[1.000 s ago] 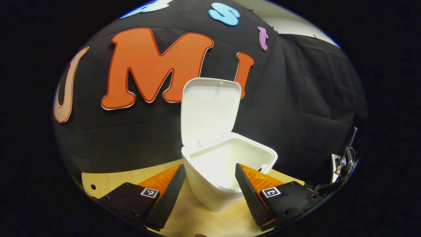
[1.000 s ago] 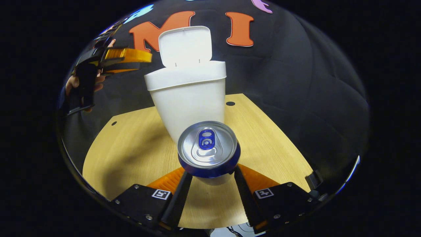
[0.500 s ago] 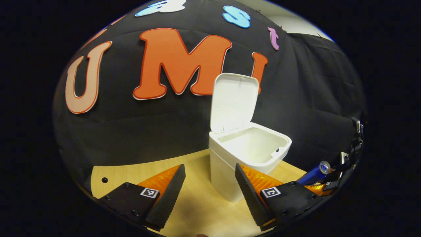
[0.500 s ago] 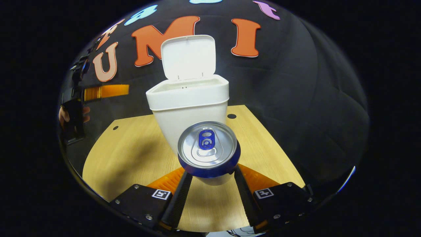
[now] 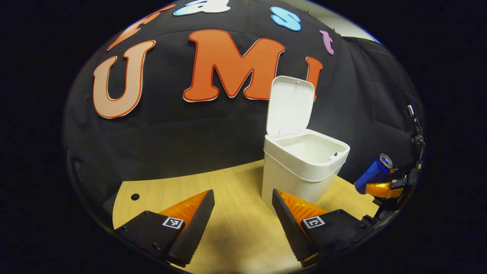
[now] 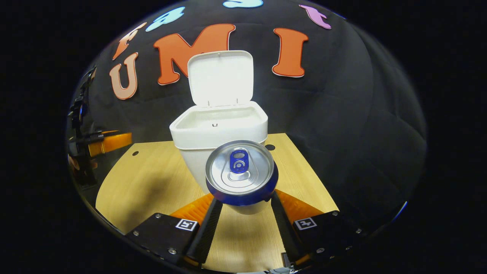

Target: Press the lid of the desktop garbage bin to open it, pick up the crumpled paper on the desktop and throw it into the bin, then pick up the pop can on the desktop and drop it into the bin, and finally close the garbage bin lid.

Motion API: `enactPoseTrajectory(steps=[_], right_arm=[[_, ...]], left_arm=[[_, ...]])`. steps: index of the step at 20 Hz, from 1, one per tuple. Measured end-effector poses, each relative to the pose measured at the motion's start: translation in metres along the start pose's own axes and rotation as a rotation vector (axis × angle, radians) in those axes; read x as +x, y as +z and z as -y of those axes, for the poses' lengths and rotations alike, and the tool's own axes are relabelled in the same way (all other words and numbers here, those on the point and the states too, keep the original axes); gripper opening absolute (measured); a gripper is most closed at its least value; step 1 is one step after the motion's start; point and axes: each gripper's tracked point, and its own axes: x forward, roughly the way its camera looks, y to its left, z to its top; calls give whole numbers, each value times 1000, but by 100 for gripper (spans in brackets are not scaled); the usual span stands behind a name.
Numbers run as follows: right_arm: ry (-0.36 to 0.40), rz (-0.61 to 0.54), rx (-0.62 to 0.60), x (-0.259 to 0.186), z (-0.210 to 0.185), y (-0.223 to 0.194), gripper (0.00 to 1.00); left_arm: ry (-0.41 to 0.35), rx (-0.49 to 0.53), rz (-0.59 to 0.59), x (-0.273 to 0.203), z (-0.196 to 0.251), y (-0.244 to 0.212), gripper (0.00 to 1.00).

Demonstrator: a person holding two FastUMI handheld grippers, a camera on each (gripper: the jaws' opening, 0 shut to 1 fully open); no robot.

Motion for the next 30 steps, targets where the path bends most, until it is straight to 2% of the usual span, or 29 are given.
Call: enactPoseTrajectory(steps=[1,2,3,4,5,6,7,11,18,23,30], right_arm=[[1,2,-6,-2,0,5,78],[-1,7,-11,-4,0,11,78],[-12,4,-20,-4,2,16,73],[-13,7,-28,-4,0,21,77],[-7,17,-33,-5,-2,28,78],[-4,26,-39,-7,-3,35,73],[0,34,-45,-8,-4,42,78],[-15,65,-75,-10,-2,69,77],[6,143,-106,-5,-7,112,77],[50,190,-115,-2,-17,137,77],[88,213,-149,18,-30,153,77]], left_arm=[[13,1,-4,-2,-4,-5,97],[23,1,-10,-6,-7,-9,97],[31,-4,-15,-8,-10,-13,97],[38,-11,-24,-12,-13,-19,97],[47,-18,-34,-15,-16,-24,97],[55,-26,-39,-17,-19,-28,97],[62,-34,-46,-21,-22,-32,98],[107,-64,-43,-35,-36,-38,99],[202,-67,-68,-62,-60,-58,98],[259,-58,-69,-81,-68,-66,97],[341,-60,-55,-102,-79,-71,97]])
